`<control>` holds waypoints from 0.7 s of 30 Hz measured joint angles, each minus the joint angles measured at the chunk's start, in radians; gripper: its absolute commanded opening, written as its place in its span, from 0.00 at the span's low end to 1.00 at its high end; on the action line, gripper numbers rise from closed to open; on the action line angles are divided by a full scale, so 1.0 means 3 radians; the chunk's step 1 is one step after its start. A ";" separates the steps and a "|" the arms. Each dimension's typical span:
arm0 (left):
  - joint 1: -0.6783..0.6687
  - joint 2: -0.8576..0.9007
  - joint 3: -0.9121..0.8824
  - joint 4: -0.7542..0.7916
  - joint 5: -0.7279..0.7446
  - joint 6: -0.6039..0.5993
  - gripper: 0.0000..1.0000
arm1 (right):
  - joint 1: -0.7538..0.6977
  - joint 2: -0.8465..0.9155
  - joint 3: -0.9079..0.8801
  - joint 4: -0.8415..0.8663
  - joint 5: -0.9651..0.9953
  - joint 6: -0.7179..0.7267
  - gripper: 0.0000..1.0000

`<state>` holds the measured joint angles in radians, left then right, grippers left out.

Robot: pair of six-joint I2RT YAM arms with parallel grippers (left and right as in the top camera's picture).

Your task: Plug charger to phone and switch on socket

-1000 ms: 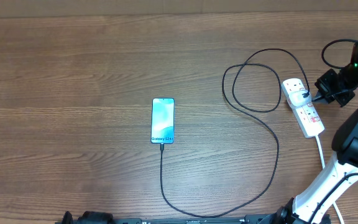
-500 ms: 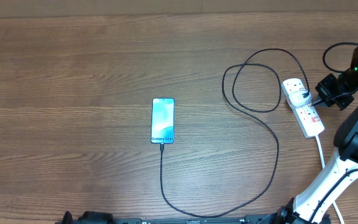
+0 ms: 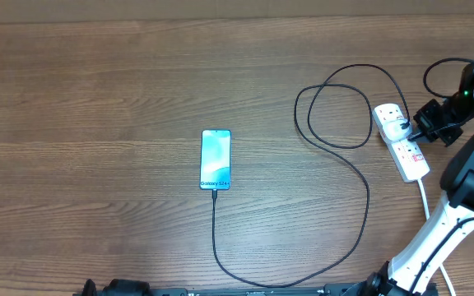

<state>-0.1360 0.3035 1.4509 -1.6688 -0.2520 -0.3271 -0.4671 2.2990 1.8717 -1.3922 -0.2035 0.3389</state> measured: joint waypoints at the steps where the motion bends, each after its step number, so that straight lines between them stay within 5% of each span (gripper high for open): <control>1: 0.0000 0.0000 0.0000 0.0001 -0.0001 0.0000 1.00 | 0.0010 0.0003 0.0001 0.0004 0.0008 0.0000 0.04; 12: 0.0000 0.0000 0.0000 0.0000 0.0000 0.0000 1.00 | 0.0074 0.0050 0.0175 -0.0364 0.0156 0.0004 0.04; 21: 0.0062 -0.0081 -0.0039 0.0009 -0.0053 0.0000 1.00 | -0.0047 -0.0244 0.1298 -0.0863 0.0202 0.0008 0.04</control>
<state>-0.1173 0.2790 1.4391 -1.6661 -0.2680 -0.3271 -0.4812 2.2257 2.2612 -1.6512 -0.1429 0.3412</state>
